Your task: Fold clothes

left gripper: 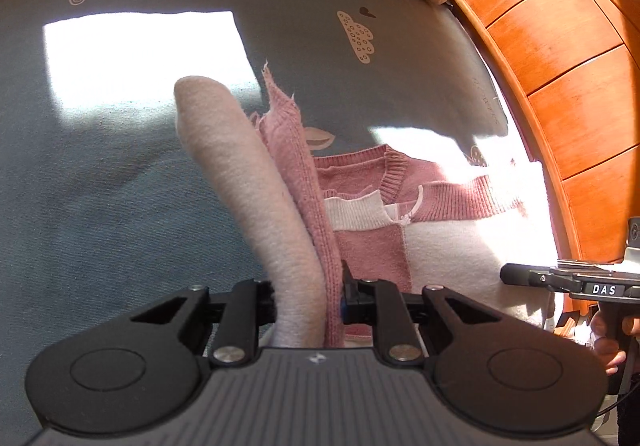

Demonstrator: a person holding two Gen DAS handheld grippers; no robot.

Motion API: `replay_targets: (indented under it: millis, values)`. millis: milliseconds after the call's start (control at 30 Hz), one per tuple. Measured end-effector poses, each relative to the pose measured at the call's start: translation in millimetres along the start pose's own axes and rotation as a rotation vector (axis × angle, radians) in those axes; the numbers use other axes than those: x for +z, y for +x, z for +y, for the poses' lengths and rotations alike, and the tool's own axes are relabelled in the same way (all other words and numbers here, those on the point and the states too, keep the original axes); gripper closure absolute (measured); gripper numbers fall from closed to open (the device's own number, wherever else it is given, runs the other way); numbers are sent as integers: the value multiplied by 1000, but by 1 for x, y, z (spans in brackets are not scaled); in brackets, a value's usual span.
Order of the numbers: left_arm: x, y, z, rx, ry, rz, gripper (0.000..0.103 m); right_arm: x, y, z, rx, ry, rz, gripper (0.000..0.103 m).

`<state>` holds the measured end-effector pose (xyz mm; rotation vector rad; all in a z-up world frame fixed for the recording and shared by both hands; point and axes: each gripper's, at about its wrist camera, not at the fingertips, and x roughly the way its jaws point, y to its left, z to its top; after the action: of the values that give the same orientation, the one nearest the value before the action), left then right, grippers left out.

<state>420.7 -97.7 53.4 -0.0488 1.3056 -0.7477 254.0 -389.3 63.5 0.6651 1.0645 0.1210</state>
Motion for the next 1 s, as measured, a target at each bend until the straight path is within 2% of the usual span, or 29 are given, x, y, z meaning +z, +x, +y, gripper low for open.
replay_targets:
  millis: [167, 433, 567, 800, 1000]
  values:
    - [12, 16, -42, -55, 64, 29, 86, -14, -35, -16, -7, 43, -37, 79]
    - [38, 53, -125, -127, 187, 81, 86, -40, -101, -69, -48, 176, -152, 79]
    - [57, 84, -170, -179, 224, 115, 86, -54, -128, -96, -66, 239, -216, 79]
    - [88, 139, -247, -263, 330, 179, 86, -76, -151, -140, -88, 343, -295, 79]
    - [114, 177, -298, -315, 372, 210, 86, -86, -166, -165, -115, 413, -374, 79]
